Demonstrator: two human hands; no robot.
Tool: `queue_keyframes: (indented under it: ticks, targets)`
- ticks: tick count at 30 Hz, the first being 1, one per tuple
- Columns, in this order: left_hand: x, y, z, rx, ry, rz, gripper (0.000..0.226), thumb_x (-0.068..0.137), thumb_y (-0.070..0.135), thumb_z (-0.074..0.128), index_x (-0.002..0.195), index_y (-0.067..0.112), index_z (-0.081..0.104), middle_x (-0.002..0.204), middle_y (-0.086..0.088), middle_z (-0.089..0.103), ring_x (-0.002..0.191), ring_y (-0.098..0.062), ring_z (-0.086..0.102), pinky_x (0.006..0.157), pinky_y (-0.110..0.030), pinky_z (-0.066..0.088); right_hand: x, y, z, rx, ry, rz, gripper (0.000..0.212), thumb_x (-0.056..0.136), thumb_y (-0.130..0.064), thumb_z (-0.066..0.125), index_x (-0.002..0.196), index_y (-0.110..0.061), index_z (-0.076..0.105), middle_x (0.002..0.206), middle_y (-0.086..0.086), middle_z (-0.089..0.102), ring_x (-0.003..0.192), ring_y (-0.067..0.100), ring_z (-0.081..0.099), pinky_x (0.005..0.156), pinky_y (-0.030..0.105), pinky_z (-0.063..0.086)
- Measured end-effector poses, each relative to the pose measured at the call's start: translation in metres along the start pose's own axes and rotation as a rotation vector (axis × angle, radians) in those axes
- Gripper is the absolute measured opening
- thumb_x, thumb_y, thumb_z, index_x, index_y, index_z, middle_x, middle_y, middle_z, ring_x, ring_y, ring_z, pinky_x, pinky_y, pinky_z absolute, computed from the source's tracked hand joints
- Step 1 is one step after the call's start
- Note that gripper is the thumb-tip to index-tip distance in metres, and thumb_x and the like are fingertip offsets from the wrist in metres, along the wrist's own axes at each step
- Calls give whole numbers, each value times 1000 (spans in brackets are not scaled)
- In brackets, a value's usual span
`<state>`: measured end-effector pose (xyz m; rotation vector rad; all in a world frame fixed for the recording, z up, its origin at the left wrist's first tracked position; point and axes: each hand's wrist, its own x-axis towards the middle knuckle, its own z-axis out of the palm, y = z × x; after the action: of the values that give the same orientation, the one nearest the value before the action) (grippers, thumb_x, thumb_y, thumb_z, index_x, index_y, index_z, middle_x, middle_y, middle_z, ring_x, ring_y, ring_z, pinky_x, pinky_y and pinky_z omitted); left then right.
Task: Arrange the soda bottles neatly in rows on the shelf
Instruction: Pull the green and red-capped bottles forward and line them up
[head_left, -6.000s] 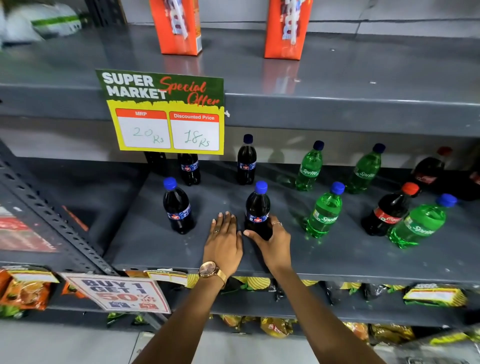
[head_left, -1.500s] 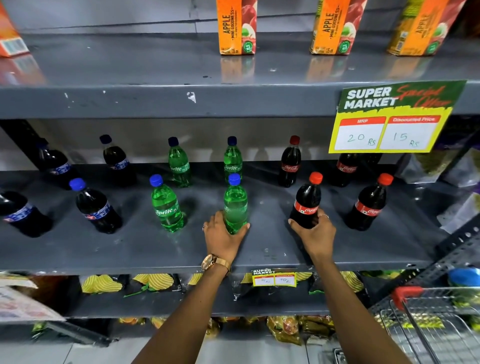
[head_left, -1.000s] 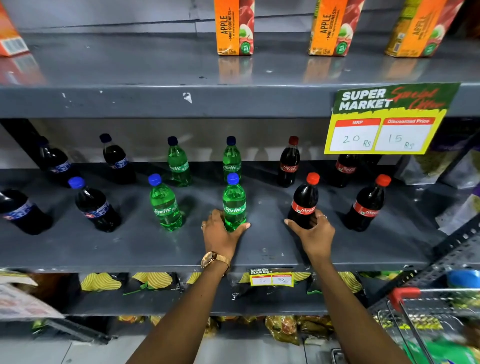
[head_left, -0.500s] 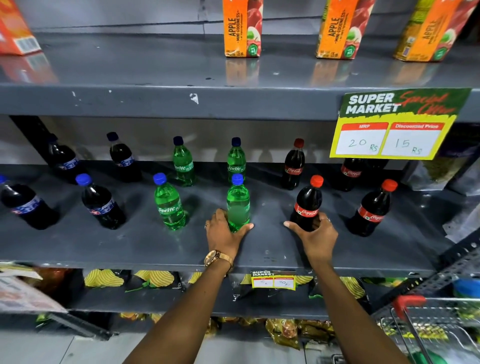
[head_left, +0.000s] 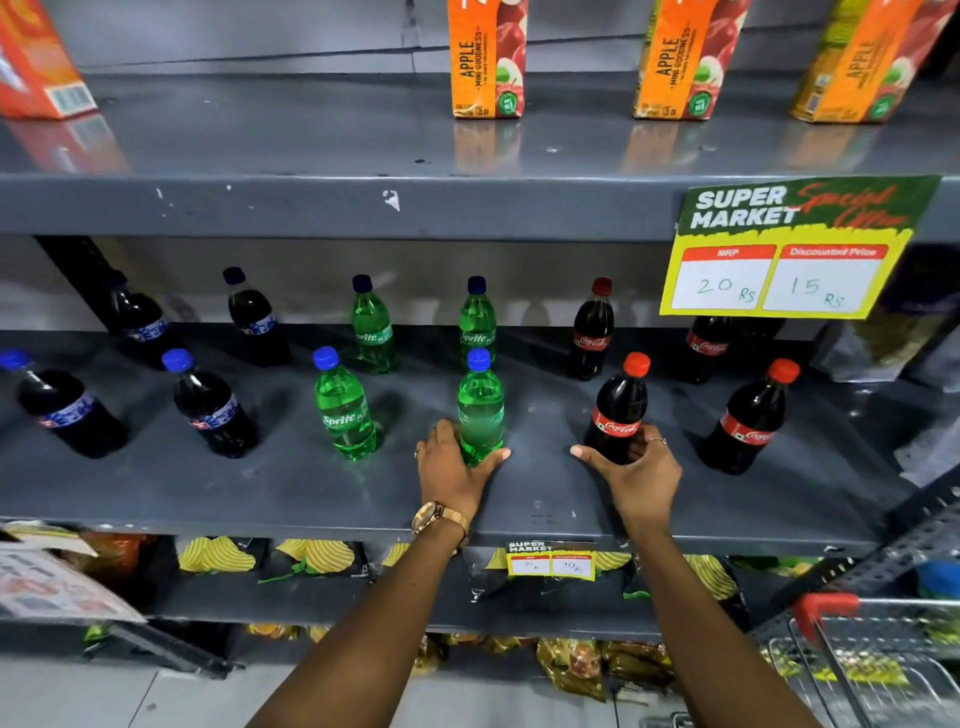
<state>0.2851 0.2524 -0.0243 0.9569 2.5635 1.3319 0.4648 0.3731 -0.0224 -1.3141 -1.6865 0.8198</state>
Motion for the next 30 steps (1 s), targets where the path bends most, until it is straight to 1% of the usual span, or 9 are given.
queue_keyframes:
  ticks: [7,14,19,21,23,25,27,29,30]
  targets:
    - [-2,0,1,0,4,-3,61,59,53,80,91,11,49,96,-14,63,91,-37,52,87,-46,40,-2,-3,-3,15,-9,-7,67,46,-52,87,96,-14,62,95,7,73,85,19,66,74,28,49]
    - [0,4,-1,-25,12,-7,57,57,51,81,87,15,48,92,-10,63,88,-32,52,77,-35,35,2,-7,-4,37,-27,10,70,45,-54,86,98,-15,61,98,8,72,88,20,66,79,34,53]
    - [-1,0,-1,-9,0,-14,57,57,49,82,88,13,51,92,-11,64,89,-33,53,77,-36,36,-1,-3,-2,32,-63,52,76,45,-54,86,103,-13,60,104,9,71,95,24,66,84,37,54]
    - [-1,0,-2,-16,-7,-23,57,58,48,83,89,12,51,92,-12,64,90,-34,53,79,-38,38,-2,-6,-4,66,-85,66,77,45,-48,89,108,-13,60,107,9,71,97,22,67,85,34,53]
    - [-3,3,-3,-17,-25,-25,58,58,48,83,90,11,52,94,-13,64,91,-35,53,82,-41,40,-11,-11,-8,151,-88,82,82,47,-36,92,117,-11,58,114,10,69,101,20,65,88,29,51]
    - [-4,6,-8,-37,-45,-34,59,57,48,83,92,11,52,96,-13,65,93,-36,54,85,-43,40,-28,-19,-16,257,-65,136,86,56,-28,90,129,-6,50,128,13,60,114,26,59,98,36,48]
    - [-6,11,-13,-49,-79,-33,63,56,47,84,95,9,53,100,-14,65,98,-36,54,87,-43,40,-52,-29,-29,353,-27,197,79,67,-29,83,133,-8,45,135,11,52,121,30,54,102,44,46]
    - [-9,15,-22,-61,-121,-39,76,53,46,86,107,5,52,110,-17,62,108,-37,53,94,-44,39,-89,-53,-47,438,-39,197,60,75,-39,74,126,-17,52,129,3,57,116,25,57,97,43,50]
    - [-12,16,-28,-69,-140,-24,89,51,46,87,118,3,48,119,-19,59,116,-38,50,100,-46,37,-109,-69,-59,484,-60,146,50,76,-45,71,118,-22,58,121,-1,64,111,22,61,91,40,54]
